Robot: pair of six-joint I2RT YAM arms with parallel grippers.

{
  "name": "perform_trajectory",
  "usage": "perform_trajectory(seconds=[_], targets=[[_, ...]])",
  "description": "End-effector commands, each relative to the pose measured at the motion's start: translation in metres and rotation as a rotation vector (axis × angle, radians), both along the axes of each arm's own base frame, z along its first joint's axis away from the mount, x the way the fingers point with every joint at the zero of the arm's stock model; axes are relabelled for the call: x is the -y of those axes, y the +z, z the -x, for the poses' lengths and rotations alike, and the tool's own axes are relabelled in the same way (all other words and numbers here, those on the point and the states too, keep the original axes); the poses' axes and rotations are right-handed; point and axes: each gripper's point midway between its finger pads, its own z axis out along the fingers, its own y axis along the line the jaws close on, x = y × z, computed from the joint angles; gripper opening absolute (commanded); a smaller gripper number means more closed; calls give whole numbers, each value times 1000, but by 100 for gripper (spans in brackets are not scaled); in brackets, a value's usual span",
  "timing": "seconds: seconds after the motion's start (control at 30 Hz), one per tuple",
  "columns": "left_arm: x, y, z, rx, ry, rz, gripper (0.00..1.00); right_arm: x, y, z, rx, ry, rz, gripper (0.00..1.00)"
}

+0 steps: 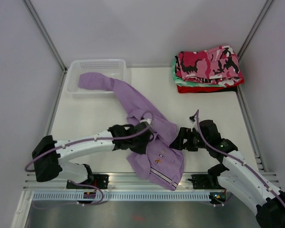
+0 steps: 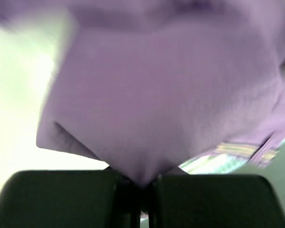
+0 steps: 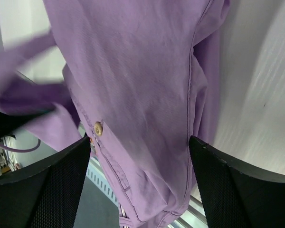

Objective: Fold and stack the trousers
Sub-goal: Flatten the trousers out

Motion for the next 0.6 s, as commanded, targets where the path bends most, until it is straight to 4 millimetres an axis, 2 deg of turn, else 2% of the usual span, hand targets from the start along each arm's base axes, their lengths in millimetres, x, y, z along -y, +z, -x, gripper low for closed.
perform_trajectory(seconds=[0.0,0.03,0.07,0.1,0.13,0.17,0.2,0.23,0.27,0.3,0.33,0.37,0.4,0.43,0.47,0.53,0.57], targets=[[-30,78,-71,164,210,117,2,-5,-1,-8,16,-15,27,89],[-57,99,-104,215,302,151,2,-4,-5,-9,14,-21,41,89],[-68,114,-120,247,341,182,2,-6,-5,-11,15,-21,42,86],[-91,141,-151,334,413,207,2,-9,-9,-10,5,-15,49,82],[-102,156,-165,381,446,216,2,-10,-9,-12,6,-20,50,78],[-110,183,-184,433,484,243,2,-15,-10,-18,6,-23,43,58],[-119,193,-196,455,513,246,2,-16,-9,-22,9,-31,44,43],[-137,201,-214,477,539,247,2,-16,5,-41,52,-84,57,5],[-144,197,-230,462,563,235,2,-10,8,-48,38,-130,100,0],[-151,218,-242,490,578,267,2,-6,13,-63,58,-144,154,0],[-172,222,-256,478,624,282,2,0,53,-90,151,-190,198,0],[-181,233,-270,483,646,308,2,7,62,-106,178,-215,266,0],[-205,238,-281,495,707,318,2,22,81,-122,236,-254,338,0],[-212,244,-287,515,717,329,2,42,120,-146,318,-358,399,0],[-224,249,-293,536,746,310,2,63,125,-162,320,-411,444,0],[-254,249,-300,560,806,246,2,85,144,-179,346,-433,488,0],[-263,251,-301,566,817,230,2,106,138,-188,313,-469,515,0]])
